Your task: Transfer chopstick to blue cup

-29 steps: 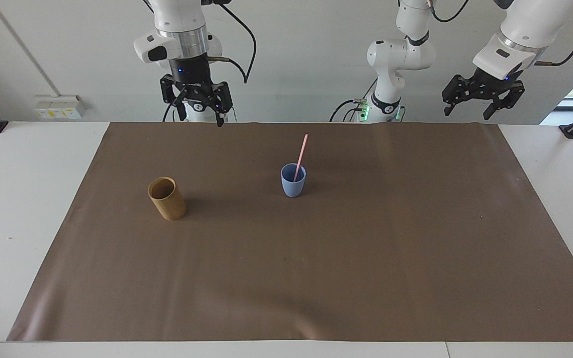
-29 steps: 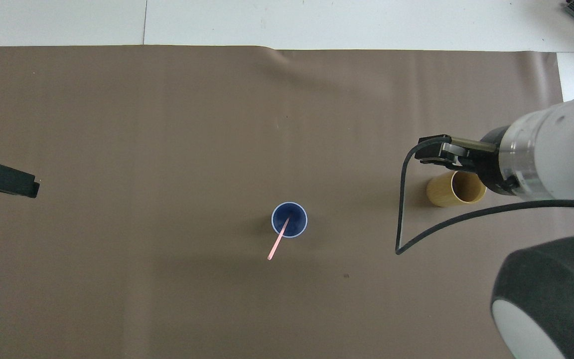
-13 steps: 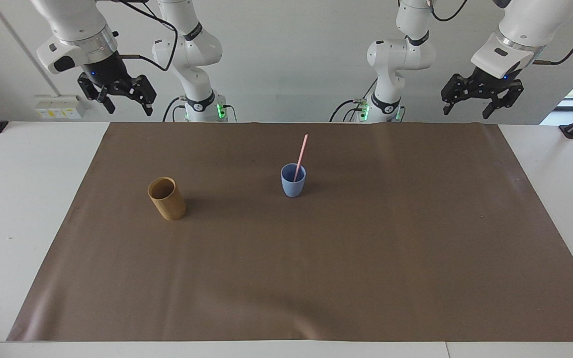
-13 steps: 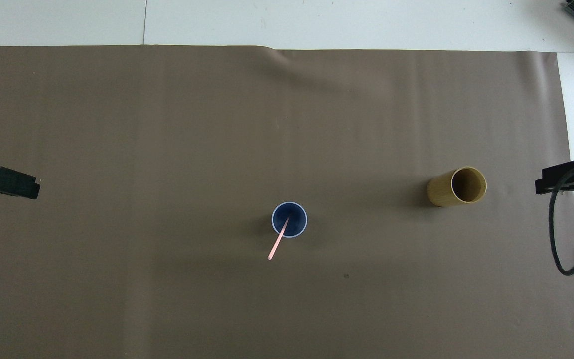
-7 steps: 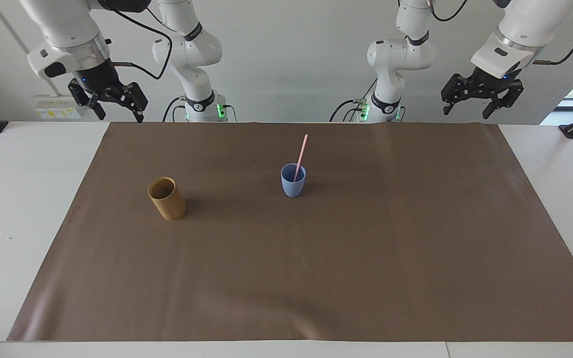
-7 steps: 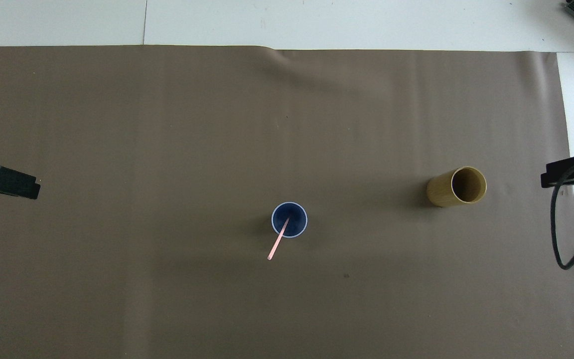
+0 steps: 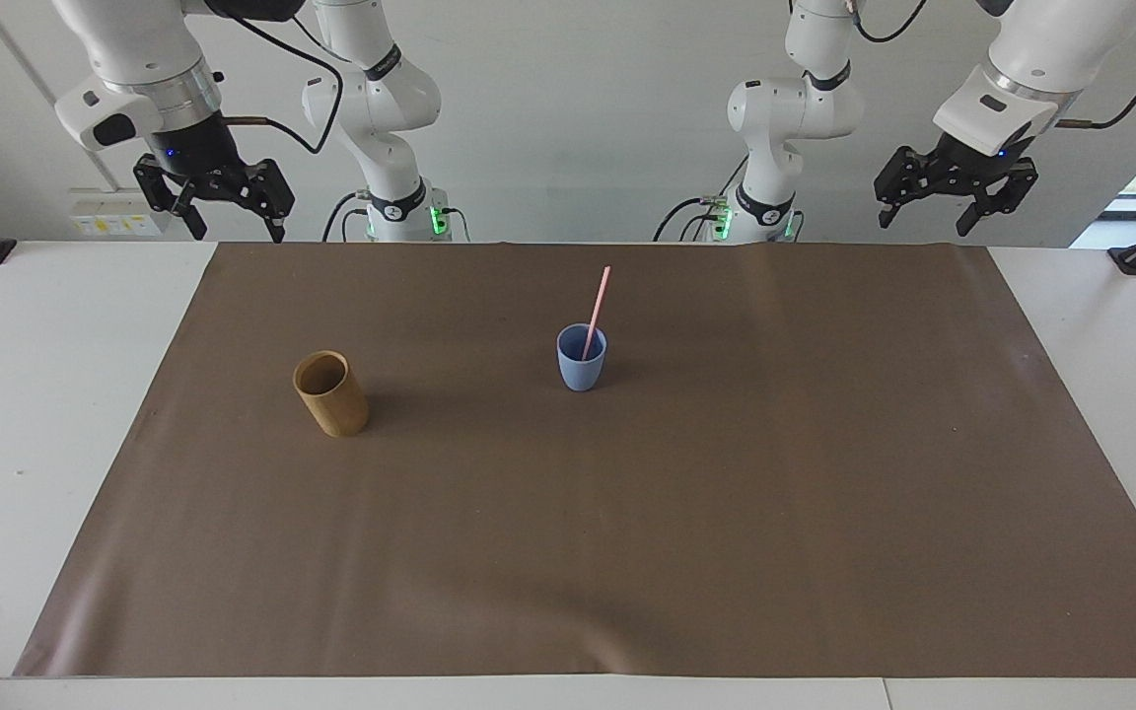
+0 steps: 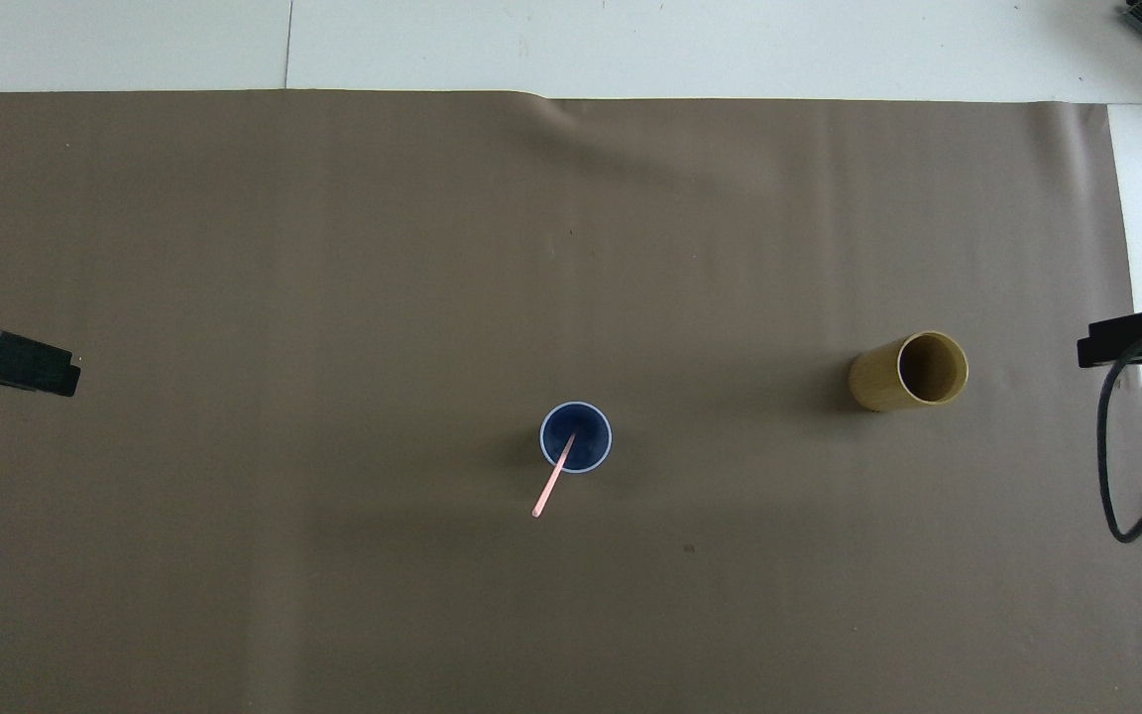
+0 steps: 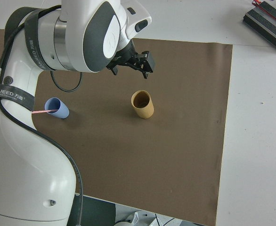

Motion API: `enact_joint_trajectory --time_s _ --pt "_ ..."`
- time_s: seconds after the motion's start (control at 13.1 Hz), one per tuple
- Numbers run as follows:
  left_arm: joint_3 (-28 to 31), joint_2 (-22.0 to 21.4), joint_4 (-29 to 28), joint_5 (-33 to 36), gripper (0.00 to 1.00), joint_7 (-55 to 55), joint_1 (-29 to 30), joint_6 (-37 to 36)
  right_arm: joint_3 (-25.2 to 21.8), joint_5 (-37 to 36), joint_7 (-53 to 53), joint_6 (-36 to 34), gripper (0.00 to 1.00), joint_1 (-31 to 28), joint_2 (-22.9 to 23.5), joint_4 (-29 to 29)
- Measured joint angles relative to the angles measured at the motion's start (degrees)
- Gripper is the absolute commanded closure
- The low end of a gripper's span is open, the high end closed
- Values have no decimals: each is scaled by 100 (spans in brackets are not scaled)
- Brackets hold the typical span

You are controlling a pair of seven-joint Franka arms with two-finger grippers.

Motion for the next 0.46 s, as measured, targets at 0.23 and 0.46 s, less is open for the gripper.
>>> enact_joint_trajectory --time_s 0.23,0.46 --pt "0 0 -2 0 0 0 0 0 1 44 101 0 0 0 0 -2" --pt "0 0 -2 0 0 0 0 0 6 103 201 -1 0 3 0 -2"
